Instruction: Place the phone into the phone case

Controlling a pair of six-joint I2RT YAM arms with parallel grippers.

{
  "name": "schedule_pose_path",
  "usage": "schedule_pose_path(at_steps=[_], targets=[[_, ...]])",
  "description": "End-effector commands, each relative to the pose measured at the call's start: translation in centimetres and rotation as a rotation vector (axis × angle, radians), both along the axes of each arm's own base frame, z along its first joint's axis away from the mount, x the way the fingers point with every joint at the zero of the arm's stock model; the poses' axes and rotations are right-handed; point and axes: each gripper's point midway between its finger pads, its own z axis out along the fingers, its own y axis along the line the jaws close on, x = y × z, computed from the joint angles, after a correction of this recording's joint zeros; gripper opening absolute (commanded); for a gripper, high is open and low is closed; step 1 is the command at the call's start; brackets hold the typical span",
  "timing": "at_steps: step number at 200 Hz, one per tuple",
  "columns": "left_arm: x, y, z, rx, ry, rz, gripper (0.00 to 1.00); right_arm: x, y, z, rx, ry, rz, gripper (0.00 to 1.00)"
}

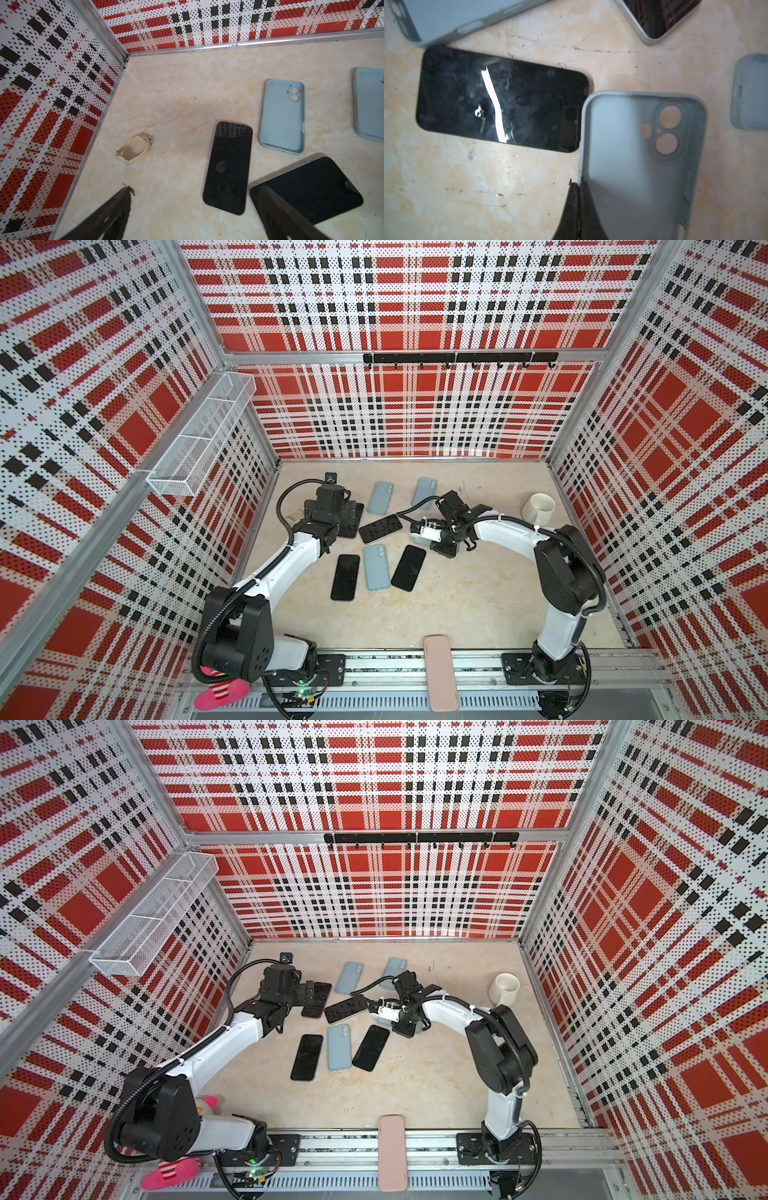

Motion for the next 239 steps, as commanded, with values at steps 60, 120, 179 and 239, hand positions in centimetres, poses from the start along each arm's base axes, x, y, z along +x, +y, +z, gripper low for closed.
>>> schedule_pose_path(at_steps=[60, 120, 179, 239], targets=[[0.5, -0.3, 1.1, -0.011, -0.027, -0.019, 0.98, 0.6, -0.4, -3.4, -0.146, 0.049, 0.303, 0.00], [0.5, -0.3, 0.7, -0.008, -0.015, -0.019, 0.98, 2.7, 0.2, -3.2, -0.158, 0.001, 0.318, 0.00], [0.6, -0.5, 0.2, -0.002, 0.001, -0.032, 0.98, 4.9, 0.6, -0.2, -0.127, -0.097, 0.267, 0.65], [0.2, -1.8, -0.4, 0.000, 0.046, -0.091, 0.98, 6.5, 1.3, 9.6, 0.193, -0.295, -0.125, 0.80]])
